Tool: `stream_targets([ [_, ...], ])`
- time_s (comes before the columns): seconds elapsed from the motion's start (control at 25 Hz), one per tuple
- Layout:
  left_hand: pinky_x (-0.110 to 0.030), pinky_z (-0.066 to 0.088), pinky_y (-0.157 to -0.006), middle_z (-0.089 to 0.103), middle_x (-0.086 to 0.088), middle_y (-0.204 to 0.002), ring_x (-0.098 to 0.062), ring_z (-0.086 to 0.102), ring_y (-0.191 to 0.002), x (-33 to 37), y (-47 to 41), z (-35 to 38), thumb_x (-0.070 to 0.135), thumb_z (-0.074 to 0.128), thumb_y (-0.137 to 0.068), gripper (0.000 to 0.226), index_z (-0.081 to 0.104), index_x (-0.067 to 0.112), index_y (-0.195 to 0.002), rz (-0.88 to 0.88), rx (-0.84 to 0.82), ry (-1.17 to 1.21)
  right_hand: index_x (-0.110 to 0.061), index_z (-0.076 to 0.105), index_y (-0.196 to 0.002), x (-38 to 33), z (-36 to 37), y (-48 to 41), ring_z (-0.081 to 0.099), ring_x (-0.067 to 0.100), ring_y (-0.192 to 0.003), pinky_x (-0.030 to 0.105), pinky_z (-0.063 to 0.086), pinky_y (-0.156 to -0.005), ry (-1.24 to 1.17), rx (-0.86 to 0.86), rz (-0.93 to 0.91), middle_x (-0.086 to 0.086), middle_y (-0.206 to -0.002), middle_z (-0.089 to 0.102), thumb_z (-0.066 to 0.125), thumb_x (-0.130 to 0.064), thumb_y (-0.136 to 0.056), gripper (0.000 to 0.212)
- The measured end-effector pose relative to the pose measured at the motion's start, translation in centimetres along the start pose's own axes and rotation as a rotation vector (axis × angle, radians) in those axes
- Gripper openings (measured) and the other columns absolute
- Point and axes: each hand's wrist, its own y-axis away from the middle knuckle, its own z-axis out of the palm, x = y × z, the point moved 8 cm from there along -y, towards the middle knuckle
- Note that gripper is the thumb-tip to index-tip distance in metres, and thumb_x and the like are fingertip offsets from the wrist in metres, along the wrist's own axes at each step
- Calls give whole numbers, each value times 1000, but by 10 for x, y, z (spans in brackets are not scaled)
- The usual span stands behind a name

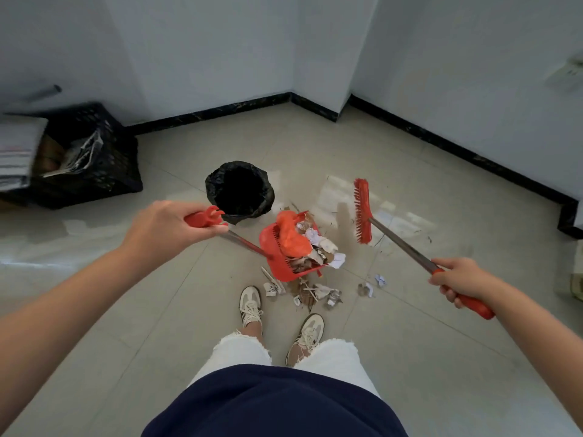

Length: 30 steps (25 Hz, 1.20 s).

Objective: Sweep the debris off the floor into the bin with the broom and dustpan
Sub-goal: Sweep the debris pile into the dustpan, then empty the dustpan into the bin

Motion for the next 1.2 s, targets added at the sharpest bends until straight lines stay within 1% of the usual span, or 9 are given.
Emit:
stream_targets([
  [0.16,-36,45,-62,61,-2,-61,-21,54,-62,-5,42,-36,71,73,-60,49,74,32,-89,-101,106,202,-16,42,-141,12,-13,0,35,9,-29,14,31,-32,-116,-42,32,8,-63,42,56,2,-87,59],
  [0.28,-22,30,-44,40,7,-44,-6,36,-46,-16,71,-64,47,80,-67,31,77,18,-76,-226,205,350,-16,45,-136,21,-19,10,36,8,-27,13,31,-31,-156,-45,58,8,-62,43,57,2,-88,53],
  [0.4,-13,22,-30,36,7,-31,-10,33,-31,-56,110,-82,42,80,-70,25,76,18,-76,-397,274,458,-19,47,-124,22,-9,23,37,8,-25,12,32,-31,-153,-31,78,7,-56,43,56,4,-88,44],
  [0.52,-9,19,-33,30,-4,-44,-16,26,-35,-119,158,-90,54,78,-61,47,71,10,-77,-572,354,608,-13,50,-110,25,14,33,36,8,-22,12,33,-30,-107,-26,118,4,-44,44,55,7,-87,31],
  [0.64,-11,24,-35,31,0,-42,-17,26,-39,-169,200,-79,53,80,-65,51,69,6,-82,-705,384,738,-4,49,-87,23,35,45,37,10,-19,13,33,-27,-89,-50,159,4,-35,42,53,6,-89,10],
  [0.76,-17,27,-41,29,4,-38,-16,26,-36,-201,226,-63,56,82,-58,52,72,9,-78,-789,442,872,-2,45,-70,28,45,55,35,12,-18,12,33,-26,-50,-65,209,6,-35,42,52,4,-90,22],
  [0.88,-26,29,-49,30,1,-37,-15,27,-32,-225,241,-44,55,83,-57,56,72,3,-76,-870,509,987,0,49,-71,29,46,61,35,13,-19,13,34,-27,-28,-39,215,8,-37,44,55,4,-88,18],
  [1.0,-26,31,-48,31,3,-33,-13,27,-28,-244,243,-33,50,83,-61,56,72,0,-82,-936,547,1073,2,55,-85,19,54,70,35,13,-21,14,35,-29,31,6,176,9,-39,45,58,5,-84,4],
  [1.2,-20,30,-42,31,2,-42,-17,31,-43,-262,234,-18,52,80,-63,43,74,11,-76,-1047,537,1223,-7,60,-103,-2,75,83,34,11,-21,12,34,-30,46,33,135,5,-39,42,58,5,-85,22],
])
